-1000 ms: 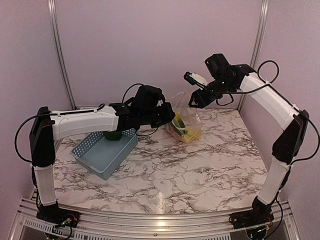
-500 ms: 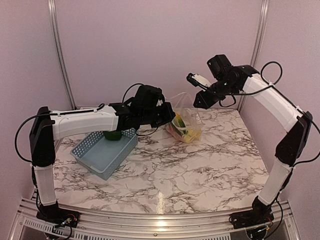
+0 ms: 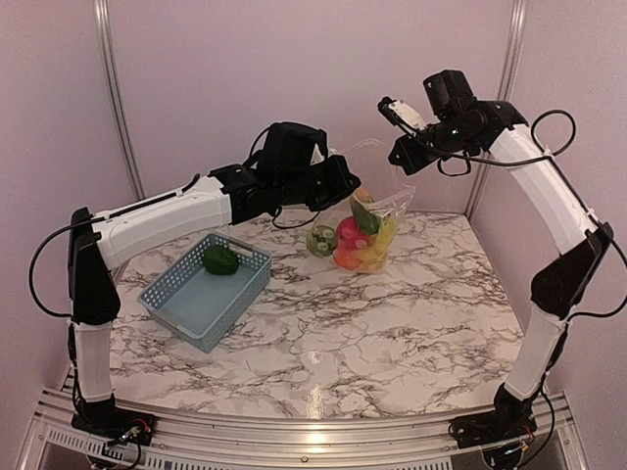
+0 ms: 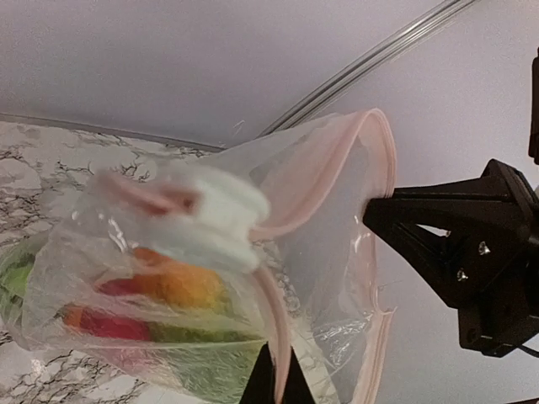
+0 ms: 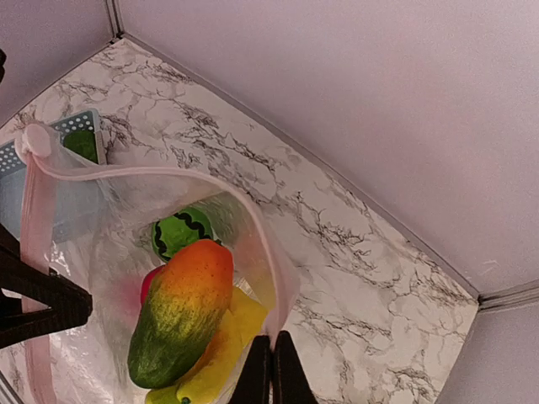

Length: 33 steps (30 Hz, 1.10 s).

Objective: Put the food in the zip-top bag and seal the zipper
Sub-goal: Adjust the zipper food storage bag at the center of the board.

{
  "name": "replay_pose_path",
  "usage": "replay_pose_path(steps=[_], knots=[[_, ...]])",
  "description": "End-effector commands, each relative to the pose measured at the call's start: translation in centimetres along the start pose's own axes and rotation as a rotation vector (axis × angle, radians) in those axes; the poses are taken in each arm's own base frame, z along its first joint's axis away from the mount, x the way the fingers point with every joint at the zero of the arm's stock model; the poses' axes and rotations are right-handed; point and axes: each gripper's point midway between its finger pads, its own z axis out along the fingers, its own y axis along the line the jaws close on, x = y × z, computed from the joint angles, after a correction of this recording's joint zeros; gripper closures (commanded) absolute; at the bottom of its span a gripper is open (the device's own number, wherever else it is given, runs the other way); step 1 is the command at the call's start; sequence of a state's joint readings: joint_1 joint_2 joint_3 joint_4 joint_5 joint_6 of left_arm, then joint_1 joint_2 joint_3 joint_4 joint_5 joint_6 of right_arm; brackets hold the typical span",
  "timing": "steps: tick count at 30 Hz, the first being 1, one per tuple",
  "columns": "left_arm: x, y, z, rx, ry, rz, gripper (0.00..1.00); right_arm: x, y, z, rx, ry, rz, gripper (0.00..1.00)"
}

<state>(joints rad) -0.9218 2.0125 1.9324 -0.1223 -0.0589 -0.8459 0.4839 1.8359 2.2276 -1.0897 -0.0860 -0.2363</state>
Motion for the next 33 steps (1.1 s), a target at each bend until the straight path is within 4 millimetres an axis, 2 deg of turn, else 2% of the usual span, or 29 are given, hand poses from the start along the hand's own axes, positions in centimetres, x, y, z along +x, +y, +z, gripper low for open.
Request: replay_pose_path(steps=[1, 5, 6, 9, 10, 13, 14, 16, 19, 22, 24, 26, 28, 29, 30, 33], knots=[[1.4, -0.3, 1.3, 0.012, 0.120, -0.021, 1.00, 0.7, -1.7, -0.9, 0.049, 0.009, 0.013, 1.00], [3.9, 3.6, 2.5, -0.085, 0.202, -0.064, 1.00, 2.2, -1.3, 0.0, 0.025, 0.053, 0.014, 1.00], [4.1, 3.9, 2.5, -0.085, 0.207, -0.071, 1.00, 2.4, -1.2, 0.2, 0.020, 0.060, 0.013, 1.00], [4.1, 4.1, 1.9, -0.076, 0.192, -0.080, 1.00, 3.4, -1.0, 1.2, 0.010, 0.095, 0.022, 1.00], [4.1, 4.2, 1.7, -0.077, 0.188, -0.078, 1.00, 4.0, -0.9, 1.7, 0.002, 0.113, 0.027, 0.97], [4.1, 4.3, 1.6, -0.070, 0.190, -0.069, 1.00, 5.3, -0.2, 2.9, -0.038, 0.156, 0.037, 0.76], [4.0, 4.0, 1.5, -0.061, 0.190, -0.069, 1.00, 5.5, -0.1, 3.1, -0.042, 0.163, 0.038, 0.72], [4.1, 3.9, 1.4, -0.052, 0.189, -0.069, 1.00, 5.6, -0.2, 3.5, -0.041, 0.170, 0.040, 0.69], [3.8, 3.8, 1.2, -0.046, 0.178, -0.067, 1.00, 5.5, -0.2, 3.6, -0.040, 0.171, 0.042, 0.68], [3.5, 3.3, 1.0, -0.031, 0.167, -0.056, 1.00, 5.7, 0.3, 3.7, -0.066, 0.174, 0.047, 0.70], [3.2, 2.9, 0.8, -0.023, 0.160, -0.048, 1.00, 5.6, 0.2, 3.7, -0.065, 0.169, 0.049, 0.82], [2.8, 2.5, 0.5, -0.012, 0.153, -0.028, 1.00, 5.0, -0.3, 3.4, -0.047, 0.150, 0.050, 0.99], [2.3, 2.1, 0.1, -0.006, 0.138, 0.006, 1.00, 4.3, -1.0, 3.2, -0.034, 0.132, 0.061, 1.00], [1.7, 1.8, -0.4, 0.001, 0.121, 0.050, 0.95, 3.8, -1.6, 2.9, -0.024, 0.114, 0.070, 1.00], [1.2, 1.7, -0.8, 0.000, 0.103, 0.086, 0.86, 3.2, -2.3, 2.6, -0.009, 0.094, 0.080, 1.00], [-0.9, 1.8, -2.6, -0.035, 0.028, 0.195, 0.51, 0.9, -5.2, 1.0, 0.055, 0.016, 0.101, 1.00]])
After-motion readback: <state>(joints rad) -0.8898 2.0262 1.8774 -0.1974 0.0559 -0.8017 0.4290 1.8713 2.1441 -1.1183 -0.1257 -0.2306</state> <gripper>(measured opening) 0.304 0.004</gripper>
